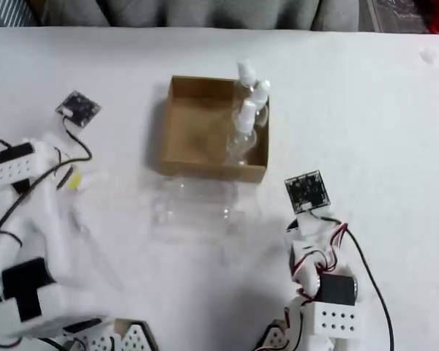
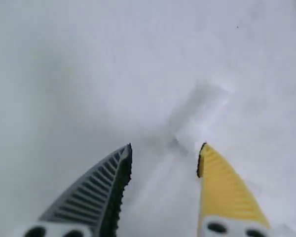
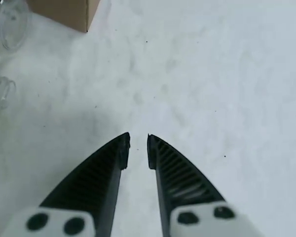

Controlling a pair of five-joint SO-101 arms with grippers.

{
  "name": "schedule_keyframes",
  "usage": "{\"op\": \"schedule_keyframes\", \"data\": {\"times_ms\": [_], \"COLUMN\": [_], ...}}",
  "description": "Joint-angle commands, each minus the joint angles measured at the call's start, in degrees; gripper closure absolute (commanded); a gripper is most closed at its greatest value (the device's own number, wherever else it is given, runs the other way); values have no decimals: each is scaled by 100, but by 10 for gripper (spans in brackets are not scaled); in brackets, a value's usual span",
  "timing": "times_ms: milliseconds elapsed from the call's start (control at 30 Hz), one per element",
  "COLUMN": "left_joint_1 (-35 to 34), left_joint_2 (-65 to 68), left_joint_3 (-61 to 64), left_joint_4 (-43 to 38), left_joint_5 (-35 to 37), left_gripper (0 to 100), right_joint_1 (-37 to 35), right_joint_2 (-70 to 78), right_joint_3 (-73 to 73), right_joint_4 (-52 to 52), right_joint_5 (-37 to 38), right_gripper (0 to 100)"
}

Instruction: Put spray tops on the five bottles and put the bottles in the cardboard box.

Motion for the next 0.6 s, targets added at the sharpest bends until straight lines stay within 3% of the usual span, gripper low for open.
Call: {"op": "schedule_keyframes", "data": {"times_ms": [0,233,367,567], "left_joint_1": [48,418,435,409], "left_joint_2": [365,505,620,1675], "left_joint_3": [-598,-642,-791,-1855], "left_joint_4": [62,360,18,396], "left_joint_5": [-563,-1011,-1055,-1099], "left_gripper": [758,723,721,721], "right_joint_1": [40,40,40,40], "right_joint_2": [-31,-66,-66,-66], "right_joint_3": [-62,35,35,35], "right_joint_4": [-101,-136,-136,-136], "right_joint_5": [44,299,308,316], "right_gripper": [973,933,932,932]}}
